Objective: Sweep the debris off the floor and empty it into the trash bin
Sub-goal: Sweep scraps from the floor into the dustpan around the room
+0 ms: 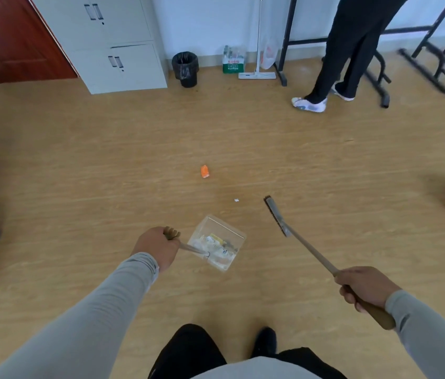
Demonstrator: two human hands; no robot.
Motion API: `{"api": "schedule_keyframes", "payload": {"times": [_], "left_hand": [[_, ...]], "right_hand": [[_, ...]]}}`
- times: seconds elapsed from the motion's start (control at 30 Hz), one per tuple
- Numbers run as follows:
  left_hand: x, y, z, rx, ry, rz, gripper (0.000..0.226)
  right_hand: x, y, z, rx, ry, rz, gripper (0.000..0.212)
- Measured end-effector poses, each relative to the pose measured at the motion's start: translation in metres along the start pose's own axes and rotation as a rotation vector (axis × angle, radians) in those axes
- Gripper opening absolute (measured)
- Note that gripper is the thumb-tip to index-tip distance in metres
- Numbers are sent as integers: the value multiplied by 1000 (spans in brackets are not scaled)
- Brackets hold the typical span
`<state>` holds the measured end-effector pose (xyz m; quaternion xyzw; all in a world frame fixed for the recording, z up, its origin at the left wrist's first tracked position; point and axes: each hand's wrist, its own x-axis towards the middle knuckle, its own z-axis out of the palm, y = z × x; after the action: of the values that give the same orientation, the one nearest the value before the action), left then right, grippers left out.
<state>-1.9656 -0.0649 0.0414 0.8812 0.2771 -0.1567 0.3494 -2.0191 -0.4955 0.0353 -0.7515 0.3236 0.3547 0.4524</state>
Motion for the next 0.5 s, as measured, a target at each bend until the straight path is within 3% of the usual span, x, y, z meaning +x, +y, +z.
{"api": "schedule_keyframes", "payload": {"times": [0.23,0.5], "left_hand": [[36,32,9,-7,1,1,5],[147,57,-2,20,-74,13,7]], "right_hand": [[36,-44,-15,-15,2,14,15],[83,-136,8,-52,9,42,13]]}}
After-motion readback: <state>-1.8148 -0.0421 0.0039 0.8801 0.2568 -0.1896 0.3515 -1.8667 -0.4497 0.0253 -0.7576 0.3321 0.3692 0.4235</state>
